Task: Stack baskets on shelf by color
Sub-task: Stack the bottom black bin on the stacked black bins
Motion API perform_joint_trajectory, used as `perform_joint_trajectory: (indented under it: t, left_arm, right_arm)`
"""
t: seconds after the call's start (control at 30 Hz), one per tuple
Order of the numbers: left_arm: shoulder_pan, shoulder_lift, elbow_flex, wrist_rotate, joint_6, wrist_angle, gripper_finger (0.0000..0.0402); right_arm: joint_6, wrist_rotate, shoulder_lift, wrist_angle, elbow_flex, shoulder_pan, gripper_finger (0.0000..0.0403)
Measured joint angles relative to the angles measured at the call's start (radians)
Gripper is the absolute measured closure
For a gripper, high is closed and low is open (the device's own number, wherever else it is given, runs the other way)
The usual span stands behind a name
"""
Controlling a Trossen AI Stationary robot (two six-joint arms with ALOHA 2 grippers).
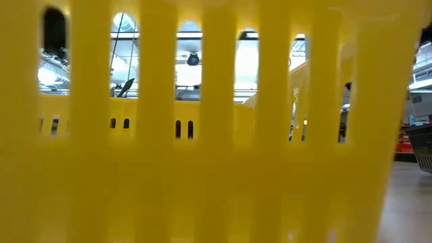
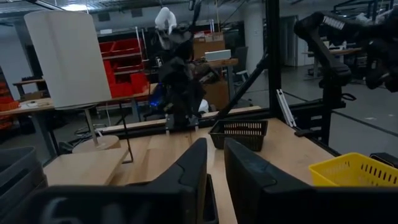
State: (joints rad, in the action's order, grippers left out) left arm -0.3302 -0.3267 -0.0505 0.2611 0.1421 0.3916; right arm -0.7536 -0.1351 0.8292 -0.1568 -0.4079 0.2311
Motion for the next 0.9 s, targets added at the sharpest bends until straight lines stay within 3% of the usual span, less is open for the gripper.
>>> perform_joint_trajectory:
  t: [0.17,0.63,0.9]
  left_arm:
    - [0.000,0.000,0.000,0.000,0.000,0.000,0.0337]
    - [0.000,0.000,-0.001,0.000,0.000,0.000,0.0338]
    - [0.000,0.000,-0.001,0.000,0.000,0.000,0.0340]
  right_arm:
    - [-0.073,-0.051,0.153,-0.359,-0.215,0.065,0.0341]
    - [-0.146,0.125,0.553,-0.823,-0.604,0.124,0.0311]
    - [-0.191,0.129,0.640,-1.008,-0.649,0.166,0.0267]
